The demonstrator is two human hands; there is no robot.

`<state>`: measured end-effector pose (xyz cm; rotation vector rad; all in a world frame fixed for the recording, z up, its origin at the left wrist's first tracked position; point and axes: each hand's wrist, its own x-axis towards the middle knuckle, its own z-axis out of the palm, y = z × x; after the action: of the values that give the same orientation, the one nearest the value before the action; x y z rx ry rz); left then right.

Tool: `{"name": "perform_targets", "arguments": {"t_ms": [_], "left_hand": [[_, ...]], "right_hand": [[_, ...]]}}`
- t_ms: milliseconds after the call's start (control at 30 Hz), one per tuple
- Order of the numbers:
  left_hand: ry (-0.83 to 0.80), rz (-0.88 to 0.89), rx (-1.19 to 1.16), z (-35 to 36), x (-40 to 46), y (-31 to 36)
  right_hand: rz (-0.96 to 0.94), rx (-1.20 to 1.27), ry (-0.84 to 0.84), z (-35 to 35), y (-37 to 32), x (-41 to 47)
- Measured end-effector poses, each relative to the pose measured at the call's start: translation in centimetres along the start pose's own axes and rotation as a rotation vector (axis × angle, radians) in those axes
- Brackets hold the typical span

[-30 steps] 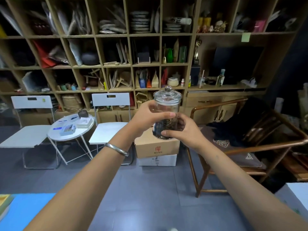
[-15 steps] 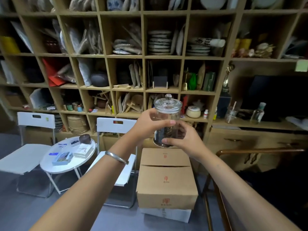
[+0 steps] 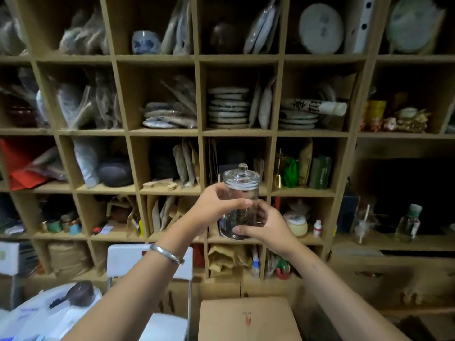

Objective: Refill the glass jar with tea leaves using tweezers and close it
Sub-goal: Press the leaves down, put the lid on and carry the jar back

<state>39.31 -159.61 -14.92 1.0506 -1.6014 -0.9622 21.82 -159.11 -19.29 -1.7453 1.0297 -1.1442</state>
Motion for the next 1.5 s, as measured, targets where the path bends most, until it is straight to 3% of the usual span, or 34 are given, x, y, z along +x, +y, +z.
{"name": "perform_targets", "arguments": {"t_ms": [367,633,1000,1233,1500], "left_hand": [[-0.026,0.192,0.044,-9.5,21.2,4.2],[-0.041,0.175,0.022,-13.1,29.7,7.9],[0.104,0.042,0.061,-14.9,37.2,5.4],[0.23,0.086,0.208,-14.6,39.5,1.6],[0.281,0.027,0.122,-14.1,40.8,-0.4]], "right_hand": [[-0.115,0.052,0.142,-1.3,-3.9,23.2],[-0.198,-0.057,0.118,-3.9,-7.6,33.1],[-0.096,-0.128,0.058,-4.9,-5.1,41.9],[-0.047,-0.078,0.078,-3.1,-1.5,44.6],[-0.071,-0.117,0.069,-2.7,-0.2,46.2]]}}
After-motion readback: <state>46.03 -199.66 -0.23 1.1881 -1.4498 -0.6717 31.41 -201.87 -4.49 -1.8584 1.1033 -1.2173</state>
